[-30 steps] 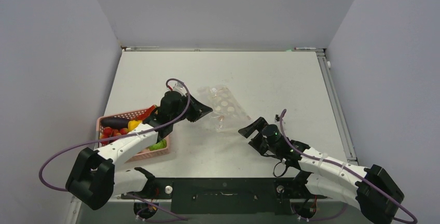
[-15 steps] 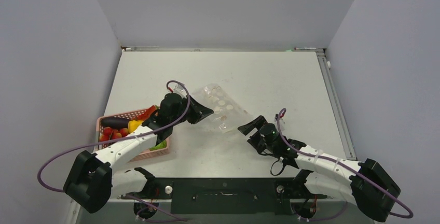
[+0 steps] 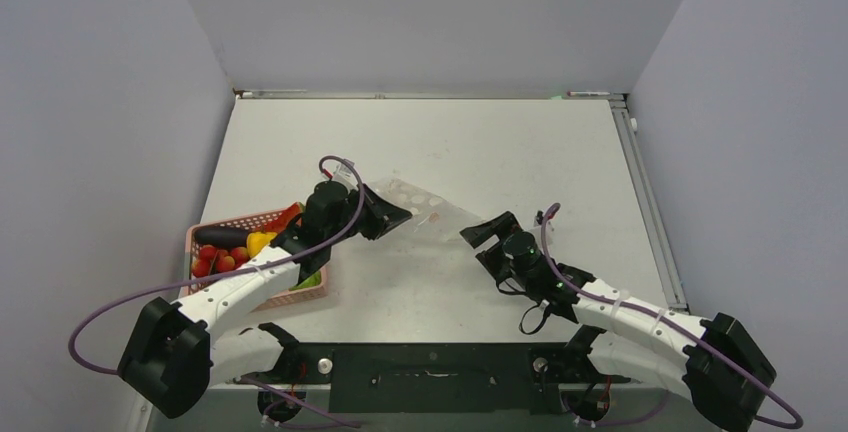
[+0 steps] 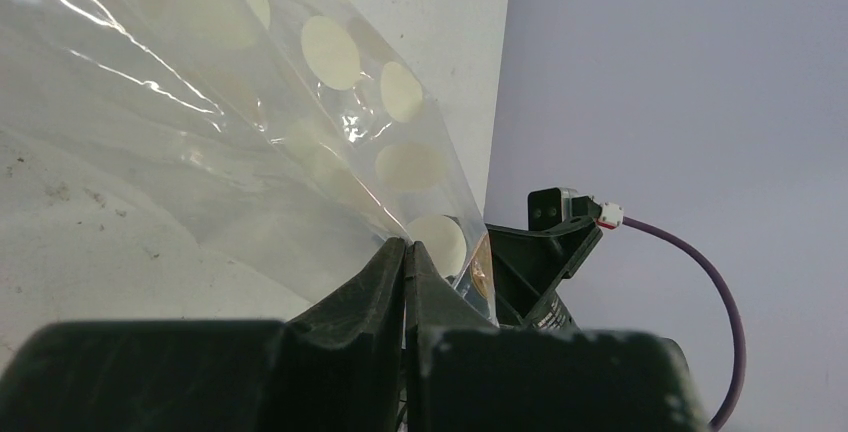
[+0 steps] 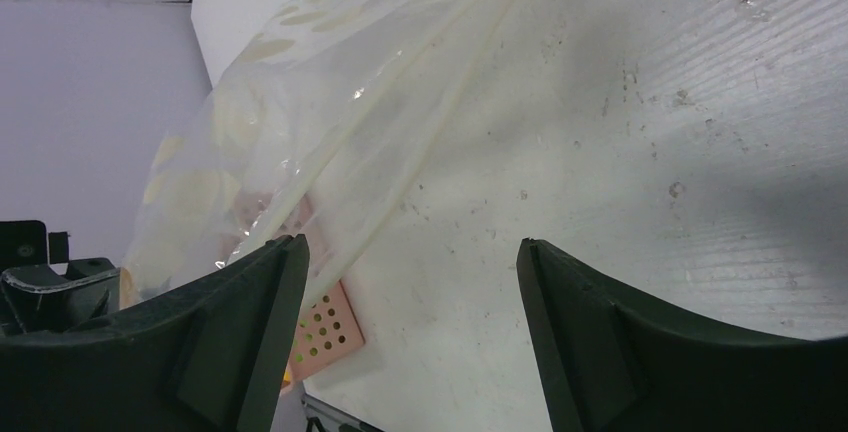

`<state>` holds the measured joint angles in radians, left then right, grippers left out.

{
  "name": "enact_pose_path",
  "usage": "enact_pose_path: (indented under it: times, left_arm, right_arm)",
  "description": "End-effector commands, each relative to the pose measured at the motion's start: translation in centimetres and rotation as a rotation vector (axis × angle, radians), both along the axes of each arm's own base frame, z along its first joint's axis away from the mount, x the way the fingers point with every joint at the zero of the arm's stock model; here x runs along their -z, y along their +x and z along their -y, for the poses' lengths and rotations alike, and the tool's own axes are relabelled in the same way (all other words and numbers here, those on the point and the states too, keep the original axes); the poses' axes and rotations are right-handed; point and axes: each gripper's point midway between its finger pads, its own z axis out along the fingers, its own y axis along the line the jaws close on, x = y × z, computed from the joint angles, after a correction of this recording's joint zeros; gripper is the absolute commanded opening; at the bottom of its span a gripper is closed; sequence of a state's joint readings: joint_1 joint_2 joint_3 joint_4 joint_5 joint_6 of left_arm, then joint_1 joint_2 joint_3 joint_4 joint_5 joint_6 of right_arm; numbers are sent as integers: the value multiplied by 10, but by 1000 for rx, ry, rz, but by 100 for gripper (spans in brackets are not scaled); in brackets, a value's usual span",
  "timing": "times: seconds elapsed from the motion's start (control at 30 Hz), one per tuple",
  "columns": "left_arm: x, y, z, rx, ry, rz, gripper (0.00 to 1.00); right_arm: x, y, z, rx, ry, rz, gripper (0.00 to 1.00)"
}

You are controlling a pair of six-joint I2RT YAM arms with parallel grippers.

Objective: Place the food in the zip-top bag and seal the zipper
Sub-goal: Open the zipper of the food storage bag at the center of the board.

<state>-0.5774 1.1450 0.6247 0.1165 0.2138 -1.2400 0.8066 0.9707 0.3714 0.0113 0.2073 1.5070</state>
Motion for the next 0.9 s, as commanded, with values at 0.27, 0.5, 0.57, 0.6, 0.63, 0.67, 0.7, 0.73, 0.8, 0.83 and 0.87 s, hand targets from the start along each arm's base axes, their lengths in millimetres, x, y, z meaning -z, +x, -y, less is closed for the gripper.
enact_pose_path:
  times: [0.27,0.5,0.57,0.6,0.63,0.67,0.7,0.73,0.8,0.83,0.87]
  left_arm:
    - [-16,-10,11,37,-72,24,0]
    - [-17,-15,14,50,-100,13,0]
    - [-18,-17,14,54,-111,9,0]
    - [-18,-18,15,56,-114,8,0]
    - [-19,-19,14,56,-118,6,0]
    - [-19,-19,14,55,-122,6,0]
    - [-20,-19,14,54,-126,7,0]
    - [-20,-20,14,53,-128,7,0]
    - [-22,-21,14,58,-132,10,0]
    - [-23,-21,14,59,-134,10,0]
    - [-23,-22,14,59,-135,11,0]
  right_arm:
    - [-29,22,-18,24,96,83,72]
    - [-30,26,-21,26,106,91,57]
    - [-31,28,-20,31,105,94,51]
    - [-31,28,-19,33,105,96,47]
    - [-32,29,-17,37,105,97,43]
    - [-33,30,-15,42,104,101,37]
    - [-33,31,-14,44,101,104,33]
    - [-33,32,-12,48,97,105,30]
    - [-36,33,-9,52,88,109,19]
    - [-36,34,-7,55,79,110,13]
    - [-38,35,-6,57,76,115,7]
